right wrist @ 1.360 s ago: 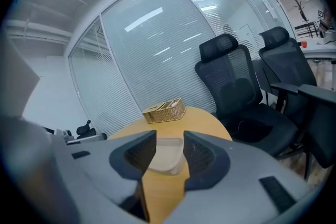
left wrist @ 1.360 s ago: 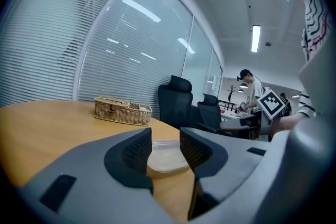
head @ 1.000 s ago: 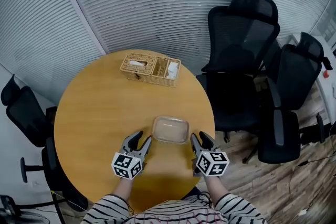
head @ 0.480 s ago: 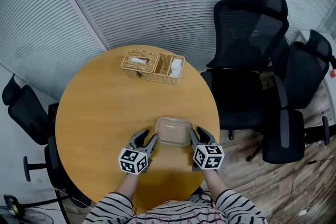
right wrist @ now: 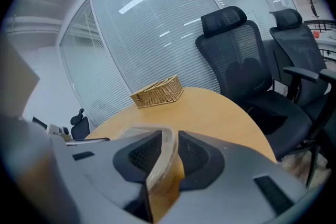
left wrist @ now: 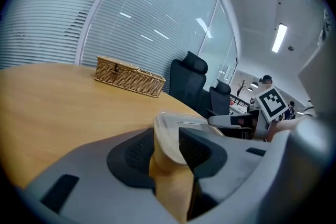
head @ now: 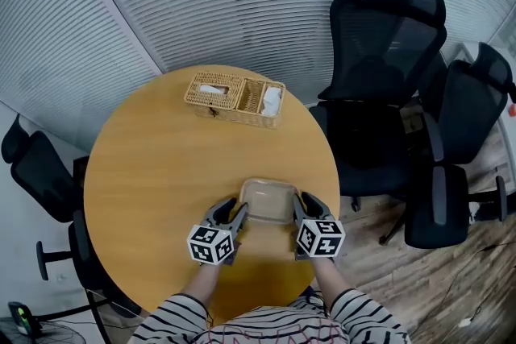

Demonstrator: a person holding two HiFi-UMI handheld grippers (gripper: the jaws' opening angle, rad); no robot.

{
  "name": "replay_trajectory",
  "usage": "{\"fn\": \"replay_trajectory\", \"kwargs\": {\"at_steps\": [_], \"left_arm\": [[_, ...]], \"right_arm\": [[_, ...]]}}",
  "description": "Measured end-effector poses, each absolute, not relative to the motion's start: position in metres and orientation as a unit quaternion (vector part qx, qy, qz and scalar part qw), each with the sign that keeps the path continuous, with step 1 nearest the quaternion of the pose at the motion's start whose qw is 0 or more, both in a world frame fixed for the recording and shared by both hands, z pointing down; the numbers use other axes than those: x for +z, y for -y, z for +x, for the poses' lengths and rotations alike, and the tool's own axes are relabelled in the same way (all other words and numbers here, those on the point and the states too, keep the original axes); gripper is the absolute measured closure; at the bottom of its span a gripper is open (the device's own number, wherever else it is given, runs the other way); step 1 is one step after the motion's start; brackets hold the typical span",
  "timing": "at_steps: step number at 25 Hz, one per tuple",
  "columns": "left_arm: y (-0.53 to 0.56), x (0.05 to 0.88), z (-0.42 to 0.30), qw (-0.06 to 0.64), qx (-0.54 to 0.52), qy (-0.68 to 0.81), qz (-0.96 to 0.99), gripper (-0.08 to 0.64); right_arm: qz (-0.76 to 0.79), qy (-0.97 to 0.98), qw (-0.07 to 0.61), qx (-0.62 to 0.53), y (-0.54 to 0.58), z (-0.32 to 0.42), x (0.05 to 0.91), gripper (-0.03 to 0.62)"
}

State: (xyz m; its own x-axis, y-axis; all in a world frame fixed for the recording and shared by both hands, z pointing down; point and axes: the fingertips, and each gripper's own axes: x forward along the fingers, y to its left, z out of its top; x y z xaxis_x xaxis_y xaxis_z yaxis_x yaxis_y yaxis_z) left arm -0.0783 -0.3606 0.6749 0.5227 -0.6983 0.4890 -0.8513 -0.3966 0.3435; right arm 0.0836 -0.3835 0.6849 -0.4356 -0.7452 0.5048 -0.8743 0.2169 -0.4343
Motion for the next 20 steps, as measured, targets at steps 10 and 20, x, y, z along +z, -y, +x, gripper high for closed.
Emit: {"fn": "replay_trajectory", "kwargs": {"at_steps": [10,20], "left_arm": [[0.361,0.674,-0.078,0.298,0.128,0.477,0.817,0.436],[0.359,0.661,-0.081,0.305,0.109,0.487,0.811,0.474]], "right_arm": [[0.534,0.768,0.097,0.341,0.383,0.084,0.679,0.534],[0.536,0.765,0.082,0.347,0.381,0.086,0.668,0.546]]}}
